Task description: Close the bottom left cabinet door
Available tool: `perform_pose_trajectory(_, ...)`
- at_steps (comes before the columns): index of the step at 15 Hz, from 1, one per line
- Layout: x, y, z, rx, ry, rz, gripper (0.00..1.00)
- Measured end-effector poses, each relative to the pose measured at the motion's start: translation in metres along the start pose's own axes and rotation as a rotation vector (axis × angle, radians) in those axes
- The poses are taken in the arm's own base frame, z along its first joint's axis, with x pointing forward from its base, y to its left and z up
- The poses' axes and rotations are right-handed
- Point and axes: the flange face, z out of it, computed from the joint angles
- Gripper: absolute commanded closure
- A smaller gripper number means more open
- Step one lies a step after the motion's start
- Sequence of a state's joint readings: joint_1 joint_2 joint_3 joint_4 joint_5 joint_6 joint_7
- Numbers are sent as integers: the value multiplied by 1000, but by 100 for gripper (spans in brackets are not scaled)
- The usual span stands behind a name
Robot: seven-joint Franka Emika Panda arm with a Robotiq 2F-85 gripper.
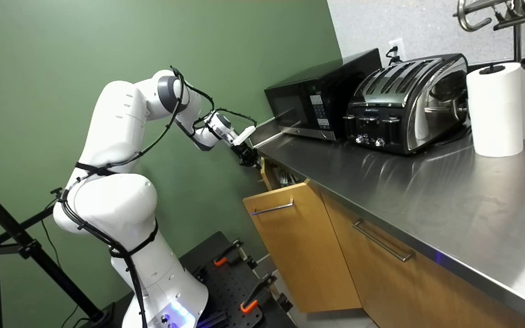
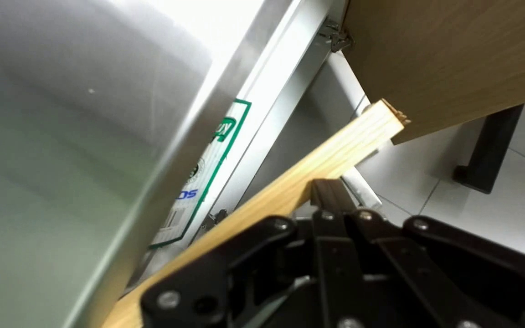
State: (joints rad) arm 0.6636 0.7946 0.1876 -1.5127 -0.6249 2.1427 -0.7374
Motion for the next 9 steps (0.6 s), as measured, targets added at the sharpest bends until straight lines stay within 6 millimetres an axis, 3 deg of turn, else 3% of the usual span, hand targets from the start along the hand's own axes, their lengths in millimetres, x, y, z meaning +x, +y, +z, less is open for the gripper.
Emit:
perform_pose_trajectory(6, -38, -5, 18, -52, 40, -8, 100)
perform_pose_trajectory(9, -44, -17, 30, -98, 32, -28, 100)
